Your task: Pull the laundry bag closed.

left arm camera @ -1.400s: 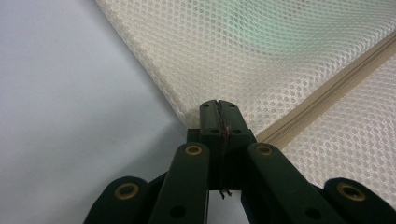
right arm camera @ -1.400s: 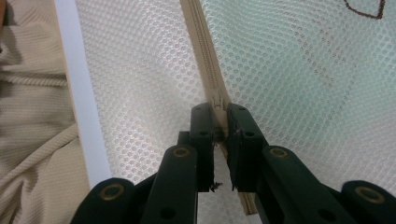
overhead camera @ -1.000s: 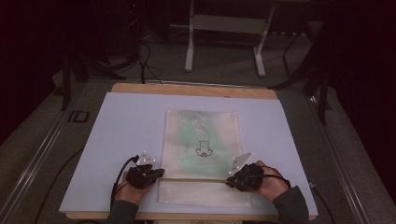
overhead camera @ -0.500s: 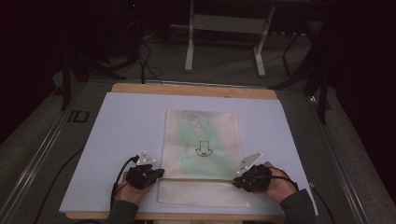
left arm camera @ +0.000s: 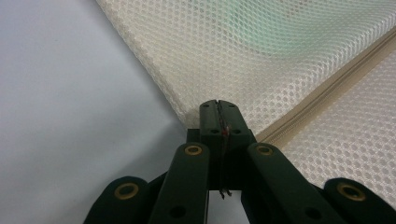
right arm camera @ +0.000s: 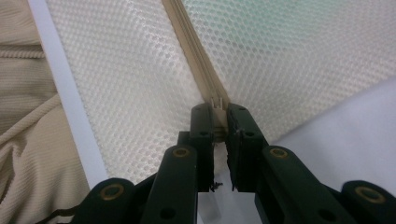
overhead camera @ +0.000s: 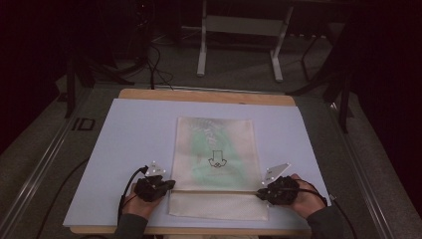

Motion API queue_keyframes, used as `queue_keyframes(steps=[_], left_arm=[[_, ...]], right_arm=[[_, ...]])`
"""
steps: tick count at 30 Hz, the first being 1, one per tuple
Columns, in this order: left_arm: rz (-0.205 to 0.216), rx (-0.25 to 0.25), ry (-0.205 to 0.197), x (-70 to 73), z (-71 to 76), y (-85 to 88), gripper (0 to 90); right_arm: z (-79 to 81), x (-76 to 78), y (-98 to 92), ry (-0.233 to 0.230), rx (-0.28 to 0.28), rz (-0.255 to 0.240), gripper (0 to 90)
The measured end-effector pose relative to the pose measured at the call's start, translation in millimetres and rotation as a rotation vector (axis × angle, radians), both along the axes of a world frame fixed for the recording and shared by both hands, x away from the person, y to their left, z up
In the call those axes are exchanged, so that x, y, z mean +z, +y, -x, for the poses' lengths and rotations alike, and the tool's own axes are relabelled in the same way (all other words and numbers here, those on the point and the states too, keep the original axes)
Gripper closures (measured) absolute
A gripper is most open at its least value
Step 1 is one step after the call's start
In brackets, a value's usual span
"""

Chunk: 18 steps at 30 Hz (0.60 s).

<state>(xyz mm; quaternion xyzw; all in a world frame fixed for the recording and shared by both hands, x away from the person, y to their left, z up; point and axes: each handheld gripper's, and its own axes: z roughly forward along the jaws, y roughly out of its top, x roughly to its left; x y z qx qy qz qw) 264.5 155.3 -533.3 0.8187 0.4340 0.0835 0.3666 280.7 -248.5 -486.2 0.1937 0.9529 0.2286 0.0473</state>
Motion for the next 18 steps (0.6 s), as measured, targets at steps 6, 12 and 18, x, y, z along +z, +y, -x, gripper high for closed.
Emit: queue_keyframes(steps=[6, 12, 18], left_arm=[[-0.001, 0.001, 0.001, 0.2, 0.3, -0.3, 89.2], [0.002, 0.002, 0.001, 0.1, 0.5, -0.3, 89.2], [0.001, -0.008, -0.006, 0.1, 1.2, -0.3, 86.4]], right_arm=[[-1.6, -0.6, -4.9, -0.009, -0.021, 0.01, 82.0], [-2.4, -2.1, -5.1, -0.006, -0.025, 0.015, 82.0], [-1.4, -4.1, -4.8, -0.002, -0.027, 0.001, 72.5]])
